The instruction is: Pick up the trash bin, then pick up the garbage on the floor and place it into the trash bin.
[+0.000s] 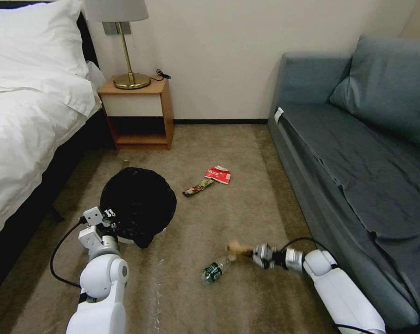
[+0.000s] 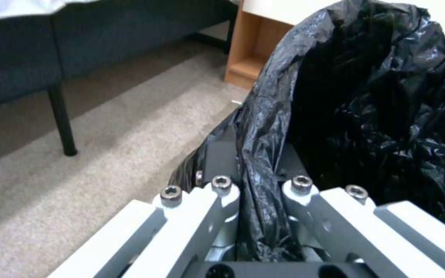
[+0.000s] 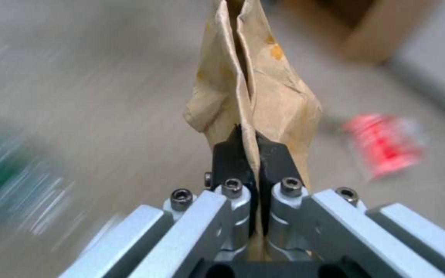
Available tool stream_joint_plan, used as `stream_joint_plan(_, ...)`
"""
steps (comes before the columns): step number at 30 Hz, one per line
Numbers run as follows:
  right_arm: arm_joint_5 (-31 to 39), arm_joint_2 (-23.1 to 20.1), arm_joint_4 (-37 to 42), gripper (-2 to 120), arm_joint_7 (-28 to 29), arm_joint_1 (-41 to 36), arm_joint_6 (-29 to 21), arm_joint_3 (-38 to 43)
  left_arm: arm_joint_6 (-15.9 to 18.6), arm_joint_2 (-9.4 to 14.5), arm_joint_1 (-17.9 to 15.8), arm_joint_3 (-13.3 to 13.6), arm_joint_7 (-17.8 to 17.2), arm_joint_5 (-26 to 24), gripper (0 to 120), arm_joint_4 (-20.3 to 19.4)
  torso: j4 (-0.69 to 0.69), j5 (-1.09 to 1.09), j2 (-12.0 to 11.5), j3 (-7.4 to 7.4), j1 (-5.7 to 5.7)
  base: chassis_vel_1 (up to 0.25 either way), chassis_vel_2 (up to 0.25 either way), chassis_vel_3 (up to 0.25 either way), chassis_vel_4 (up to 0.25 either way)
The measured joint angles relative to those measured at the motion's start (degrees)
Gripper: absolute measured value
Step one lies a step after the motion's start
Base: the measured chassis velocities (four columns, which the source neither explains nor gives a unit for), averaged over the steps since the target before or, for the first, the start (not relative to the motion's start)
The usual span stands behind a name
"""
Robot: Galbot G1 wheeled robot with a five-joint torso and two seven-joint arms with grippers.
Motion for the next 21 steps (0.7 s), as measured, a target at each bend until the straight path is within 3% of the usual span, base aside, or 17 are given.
stream_joint_plan(2, 4.0, 0.3, 7.1, 0, 7.0, 1.9, -2.8, -2.5, -0.1, 0.0, 0.0, 0.1, 0.0, -0.3, 4, 0.5, 0.02, 0.00, 0.0, 0.00, 0.00, 0.000, 0.000, 0.000, 0.000)
stream_joint_plan(6, 5.3, 0.8, 12.4, 0, 11.7, 3.9, -5.1, -5.7, -0.2, -0.2, 0.0, 0.2, -0.1, -0.6, 4, 0.8, 0.03, 0.01, 0.0, 0.00, 0.00, 0.000, 0.000, 0.000, 0.000)
stream_joint_plan(9, 6.7, 2.5, 19.2, 0, 21.1, 8.6, -8.4, -15.4, -0.4, -0.3, 0.0, 1.0, -0.2, -0.6, 4, 1.0, 0.03, 0.01, 0.0, 0.00, 0.00, 0.000, 0.000, 0.000, 0.000)
stream_joint_plan(12, 7.2, 3.2, 20.1, 0, 23.2, 9.5, -9.2, -18.1, -0.4, -0.3, -0.1, 1.4, -0.3, -0.7, 4, 1.0, 0.03, 0.01, 0.0, 0.00, 0.00, 0.000, 0.000, 0.000, 0.000)
stream_joint_plan(16, 8.8, 7.6, 20.3, 0, 29.5, 13.0, -12.1, -29.1, -0.5, -0.4, -0.2, 2.3, -0.5, -0.8, 4, 0.9, 0.03, 0.00, 0.0, 0.00, 0.00, 0.000, 0.000, 0.000, 0.000)
stream_joint_plan(21, 7.9, 10.7, 16.5, 0, 29.7, 15.2, -12.1, -34.4, -0.6, -0.6, -0.3, 2.4, -0.6, -0.8, 4, 1.0, 0.03, 0.00, 0.0, 0.00, 0.00, 0.000, 0.000, 0.000, 0.000)
